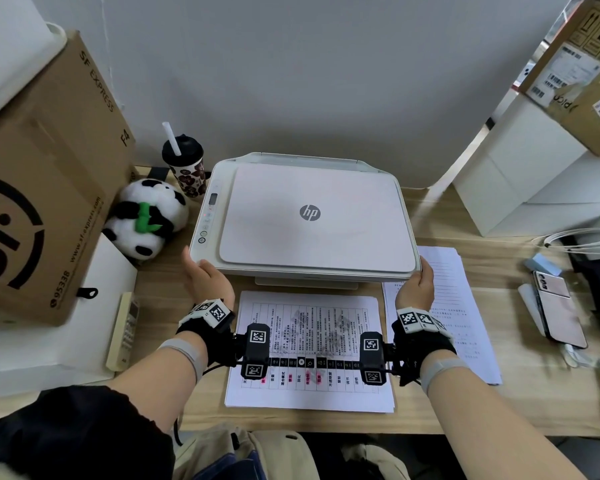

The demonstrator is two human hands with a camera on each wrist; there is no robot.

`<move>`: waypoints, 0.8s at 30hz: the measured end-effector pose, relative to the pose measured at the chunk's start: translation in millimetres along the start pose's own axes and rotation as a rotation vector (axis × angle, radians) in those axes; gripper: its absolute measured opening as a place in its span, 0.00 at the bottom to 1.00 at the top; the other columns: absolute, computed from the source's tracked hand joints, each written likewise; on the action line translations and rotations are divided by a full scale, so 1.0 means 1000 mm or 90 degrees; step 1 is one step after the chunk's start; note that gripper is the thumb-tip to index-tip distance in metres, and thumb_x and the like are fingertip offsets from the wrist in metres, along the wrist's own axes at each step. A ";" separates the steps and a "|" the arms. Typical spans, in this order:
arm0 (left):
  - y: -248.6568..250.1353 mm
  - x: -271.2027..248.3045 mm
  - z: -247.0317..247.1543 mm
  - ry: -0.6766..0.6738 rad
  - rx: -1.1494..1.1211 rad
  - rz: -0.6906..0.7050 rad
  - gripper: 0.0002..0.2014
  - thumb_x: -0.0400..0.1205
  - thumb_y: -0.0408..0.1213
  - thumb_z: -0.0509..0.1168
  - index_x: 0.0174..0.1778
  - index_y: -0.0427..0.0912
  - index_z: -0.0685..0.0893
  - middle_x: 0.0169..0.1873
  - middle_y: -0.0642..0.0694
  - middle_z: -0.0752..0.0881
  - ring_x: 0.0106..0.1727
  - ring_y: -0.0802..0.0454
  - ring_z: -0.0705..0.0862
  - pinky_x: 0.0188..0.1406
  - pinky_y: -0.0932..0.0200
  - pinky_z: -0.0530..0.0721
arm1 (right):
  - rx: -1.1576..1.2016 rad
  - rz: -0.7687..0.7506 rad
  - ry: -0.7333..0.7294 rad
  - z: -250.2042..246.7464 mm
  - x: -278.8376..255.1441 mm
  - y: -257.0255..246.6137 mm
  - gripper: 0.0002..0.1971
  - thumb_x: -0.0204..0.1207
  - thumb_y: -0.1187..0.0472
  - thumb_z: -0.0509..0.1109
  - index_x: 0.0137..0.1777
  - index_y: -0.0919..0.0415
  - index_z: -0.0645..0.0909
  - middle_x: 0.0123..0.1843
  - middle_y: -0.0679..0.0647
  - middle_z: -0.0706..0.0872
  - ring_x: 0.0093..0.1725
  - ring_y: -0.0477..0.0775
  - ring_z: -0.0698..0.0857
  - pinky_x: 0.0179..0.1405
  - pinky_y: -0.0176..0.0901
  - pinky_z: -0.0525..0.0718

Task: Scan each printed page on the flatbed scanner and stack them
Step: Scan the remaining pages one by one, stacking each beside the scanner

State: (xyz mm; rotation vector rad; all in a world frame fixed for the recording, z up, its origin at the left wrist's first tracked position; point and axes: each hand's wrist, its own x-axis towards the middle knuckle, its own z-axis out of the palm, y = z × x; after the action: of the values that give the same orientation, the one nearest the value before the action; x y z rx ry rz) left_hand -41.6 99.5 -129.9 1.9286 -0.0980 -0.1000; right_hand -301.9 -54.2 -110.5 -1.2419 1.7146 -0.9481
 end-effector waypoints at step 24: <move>0.040 0.017 -0.026 -0.098 0.260 0.098 0.27 0.80 0.30 0.58 0.78 0.43 0.65 0.75 0.38 0.67 0.75 0.40 0.66 0.73 0.43 0.66 | 0.000 -0.003 -0.004 -0.001 -0.001 -0.004 0.20 0.87 0.63 0.49 0.76 0.57 0.71 0.69 0.60 0.80 0.66 0.62 0.78 0.62 0.45 0.73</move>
State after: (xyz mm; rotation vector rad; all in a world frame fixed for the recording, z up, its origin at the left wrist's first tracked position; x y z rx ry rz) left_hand -22.0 107.7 -83.9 2.3107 -0.3954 -0.1333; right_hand -301.5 -54.0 -105.9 -1.2481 1.7077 -0.9453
